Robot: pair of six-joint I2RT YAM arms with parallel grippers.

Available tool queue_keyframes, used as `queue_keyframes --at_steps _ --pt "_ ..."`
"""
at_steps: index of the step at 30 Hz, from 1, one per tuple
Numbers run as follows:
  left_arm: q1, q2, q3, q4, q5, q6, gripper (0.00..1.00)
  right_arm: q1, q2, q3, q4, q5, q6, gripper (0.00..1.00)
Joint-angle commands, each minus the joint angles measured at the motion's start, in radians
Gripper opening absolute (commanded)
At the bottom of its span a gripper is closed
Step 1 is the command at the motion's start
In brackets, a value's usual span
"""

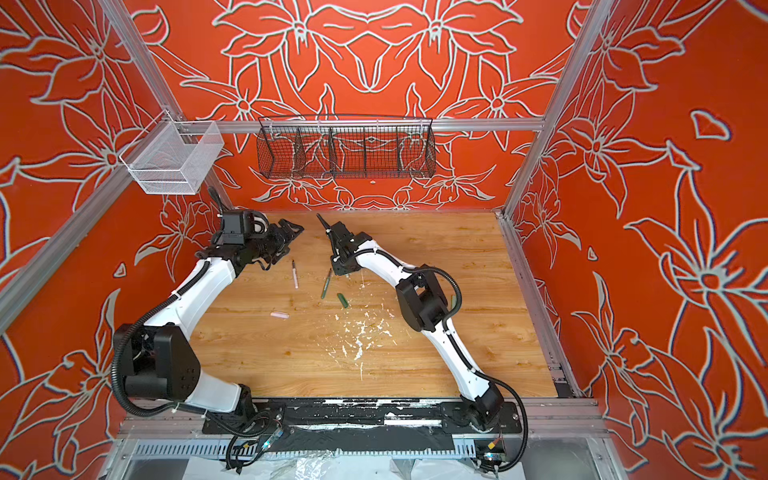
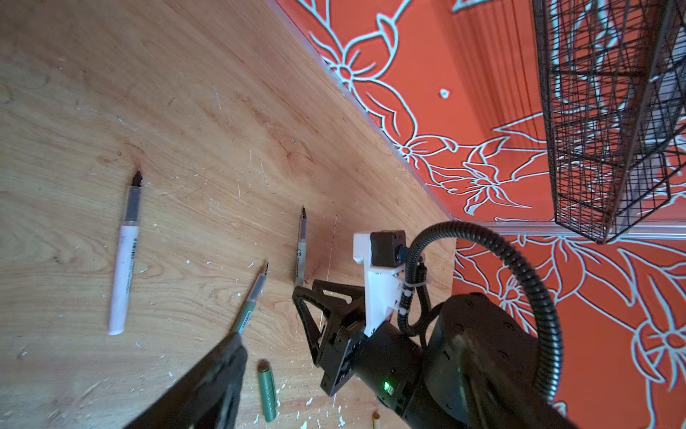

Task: Insert the pens into the pen caps
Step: 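Raise both arms and move the right gripper over the pale green pen, then lower the right gripper and close it on the pale green pen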

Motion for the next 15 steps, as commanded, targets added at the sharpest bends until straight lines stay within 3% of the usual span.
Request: queue_keyframes --at_steps 1,15 --pt "0.011 -0.008 -0.011 0.031 0.029 -0.02 0.88 0.01 0.06 0.083 -0.102 0.084 0.008 0.34" --pt "0.043 -0.001 -0.014 0.036 0.034 -0.031 0.87 0.022 0.138 0.193 -0.145 0.081 0.022 0.27"
